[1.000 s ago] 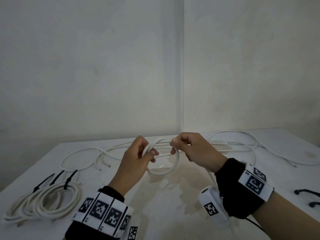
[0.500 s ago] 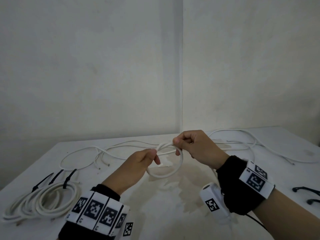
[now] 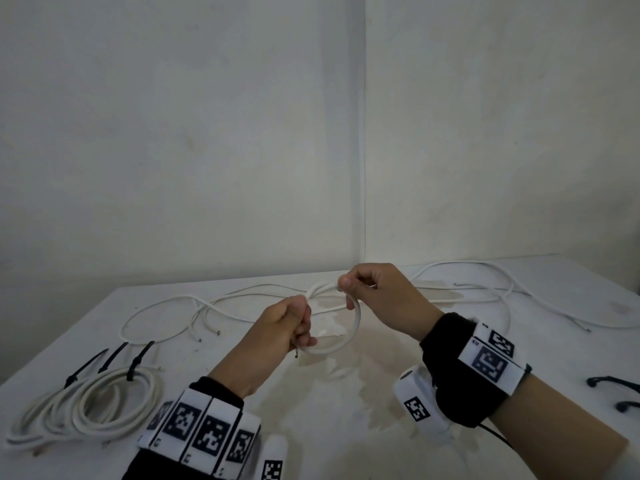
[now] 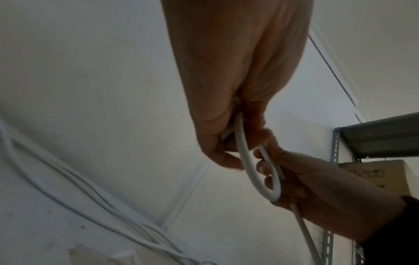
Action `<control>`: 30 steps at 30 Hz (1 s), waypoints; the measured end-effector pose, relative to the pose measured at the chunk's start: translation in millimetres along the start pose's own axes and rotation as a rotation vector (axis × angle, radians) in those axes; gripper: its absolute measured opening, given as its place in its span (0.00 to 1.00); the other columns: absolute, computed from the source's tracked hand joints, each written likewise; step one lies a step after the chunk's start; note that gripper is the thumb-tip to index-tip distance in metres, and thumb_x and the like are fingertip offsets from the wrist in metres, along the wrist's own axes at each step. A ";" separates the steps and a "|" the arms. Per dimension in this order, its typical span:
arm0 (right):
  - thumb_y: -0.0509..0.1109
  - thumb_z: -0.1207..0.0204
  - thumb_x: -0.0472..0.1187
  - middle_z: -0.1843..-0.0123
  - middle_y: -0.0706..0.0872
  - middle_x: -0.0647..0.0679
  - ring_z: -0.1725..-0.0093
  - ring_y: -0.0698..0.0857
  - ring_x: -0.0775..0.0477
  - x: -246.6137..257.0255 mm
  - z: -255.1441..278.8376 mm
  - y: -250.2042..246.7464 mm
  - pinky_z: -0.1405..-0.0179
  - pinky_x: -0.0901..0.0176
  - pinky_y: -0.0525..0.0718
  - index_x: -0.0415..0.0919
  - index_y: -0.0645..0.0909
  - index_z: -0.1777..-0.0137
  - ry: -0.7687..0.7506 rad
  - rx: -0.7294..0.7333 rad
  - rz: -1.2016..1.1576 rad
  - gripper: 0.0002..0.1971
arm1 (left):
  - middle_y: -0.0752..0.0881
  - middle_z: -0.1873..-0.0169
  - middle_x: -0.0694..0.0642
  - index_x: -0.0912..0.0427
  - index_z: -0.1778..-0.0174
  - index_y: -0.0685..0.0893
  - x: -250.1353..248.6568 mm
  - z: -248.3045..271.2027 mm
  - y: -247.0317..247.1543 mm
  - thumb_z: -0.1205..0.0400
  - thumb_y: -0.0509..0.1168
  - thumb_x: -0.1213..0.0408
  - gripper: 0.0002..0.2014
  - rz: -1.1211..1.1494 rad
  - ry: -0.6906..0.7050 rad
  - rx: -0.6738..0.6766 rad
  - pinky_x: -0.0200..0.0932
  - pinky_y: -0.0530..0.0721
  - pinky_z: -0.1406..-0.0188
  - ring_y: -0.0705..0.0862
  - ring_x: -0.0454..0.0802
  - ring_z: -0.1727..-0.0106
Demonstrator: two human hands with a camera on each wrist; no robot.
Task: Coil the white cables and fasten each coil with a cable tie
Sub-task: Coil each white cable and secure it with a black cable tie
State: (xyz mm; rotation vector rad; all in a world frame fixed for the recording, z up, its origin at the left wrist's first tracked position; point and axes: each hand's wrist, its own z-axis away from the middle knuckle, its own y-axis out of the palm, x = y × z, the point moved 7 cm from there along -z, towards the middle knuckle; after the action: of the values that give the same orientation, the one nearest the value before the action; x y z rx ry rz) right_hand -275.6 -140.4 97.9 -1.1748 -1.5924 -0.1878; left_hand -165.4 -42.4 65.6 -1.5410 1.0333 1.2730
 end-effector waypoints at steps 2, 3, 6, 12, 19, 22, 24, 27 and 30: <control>0.66 0.21 0.43 0.75 0.84 0.55 0.70 0.78 0.62 -3.2 0.1 0.5 0.61 0.70 0.75 0.47 0.79 0.72 0.013 0.006 -0.032 0.16 | 0.67 0.79 0.45 0.60 0.68 0.70 0.8 -0.6 -0.3 0.13 0.48 0.60 0.18 -0.025 0.000 -0.039 0.34 0.80 0.64 0.69 0.40 0.79; 0.66 0.21 0.43 0.75 0.84 0.55 0.70 0.79 0.62 -4.6 0.8 0.8 0.62 0.71 0.75 0.47 0.79 0.71 0.020 0.007 -0.039 0.15 | 0.66 0.79 0.46 0.60 0.68 0.70 1.4 -0.6 -0.8 0.13 0.47 0.60 0.18 -0.031 -0.007 -0.052 0.33 0.79 0.66 0.68 0.40 0.78; 0.66 0.21 0.42 0.75 0.84 0.56 0.69 0.80 0.60 -8.5 2.1 2.3 0.62 0.72 0.76 0.46 0.80 0.71 0.022 0.006 -0.053 0.15 | 0.65 0.78 0.46 0.60 0.68 0.70 2.7 0.5 0.2 0.13 0.48 0.60 0.18 -0.025 -0.017 -0.055 0.33 0.77 0.67 0.66 0.40 0.78; 0.63 0.19 0.44 0.72 0.82 0.56 0.72 0.75 0.65 -21.0 5.5 -0.1 0.68 0.75 0.71 0.45 0.79 0.64 0.030 0.005 0.091 0.12 | 0.65 0.82 0.44 0.60 0.70 0.69 0.9 -2.3 -14.0 0.14 0.50 0.58 0.18 0.136 -0.002 -0.156 0.34 0.74 0.74 0.64 0.39 0.82; 0.59 0.18 0.41 0.73 0.72 0.52 0.74 0.69 0.54 -67.1 18.1 -32.8 0.70 0.66 0.68 0.46 0.73 0.53 0.081 -0.097 0.322 0.03 | 0.64 0.85 0.45 0.59 0.71 0.68 0.4 -3.2 -52.2 0.13 0.50 0.60 0.19 0.351 -0.011 -0.302 0.31 0.71 0.84 0.62 0.38 0.86; 0.56 0.16 0.43 0.67 0.75 0.51 0.67 0.75 0.47 -79.3 18.5 -40.2 0.64 0.56 0.69 0.45 0.72 0.48 0.097 -0.097 0.510 0.05 | 0.63 0.85 0.45 0.60 0.71 0.68 2.8 -2.9 -62.4 0.13 0.50 0.60 0.19 0.355 -0.011 -0.336 0.32 0.71 0.85 0.61 0.39 0.86; 0.55 0.16 0.42 0.62 0.77 0.49 0.63 0.79 0.43 -72.0 17.1 -37.1 0.65 0.56 0.72 0.39 0.76 0.50 0.011 -0.133 0.720 0.10 | 0.63 0.85 0.45 0.60 0.72 0.67 6.0 -3.5 -64.2 0.13 0.50 0.61 0.19 0.306 -0.017 -0.351 0.32 0.71 0.85 0.62 0.39 0.86; 0.57 0.26 0.41 0.69 0.80 0.46 0.73 0.82 0.46 -50.2 19.4 -15.1 0.78 0.64 0.75 0.38 0.80 0.66 -0.330 -0.164 0.984 0.13 | 0.63 0.85 0.45 0.59 0.72 0.67 11.0 -8.2 -60.7 0.13 0.51 0.61 0.19 0.201 -0.033 -0.344 0.32 0.70 0.84 0.61 0.39 0.85; 0.71 0.41 0.32 0.68 0.81 0.46 0.72 0.81 0.48 -41.5 22.0 15.5 0.76 0.64 0.76 0.39 0.82 0.69 -0.543 -0.040 1.092 0.03 | 0.63 0.84 0.46 0.58 0.73 0.67 20.3 -13.5 -58.3 0.13 0.51 0.61 0.20 0.091 -0.083 -0.334 0.34 0.70 0.82 0.61 0.39 0.85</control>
State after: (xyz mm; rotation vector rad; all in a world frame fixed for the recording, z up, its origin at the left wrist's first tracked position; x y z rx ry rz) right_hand -282.0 -142.5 48.9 -2.0647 -1.1480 0.8684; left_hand -103.4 -40.2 53.4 -1.6855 0.8783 1.6230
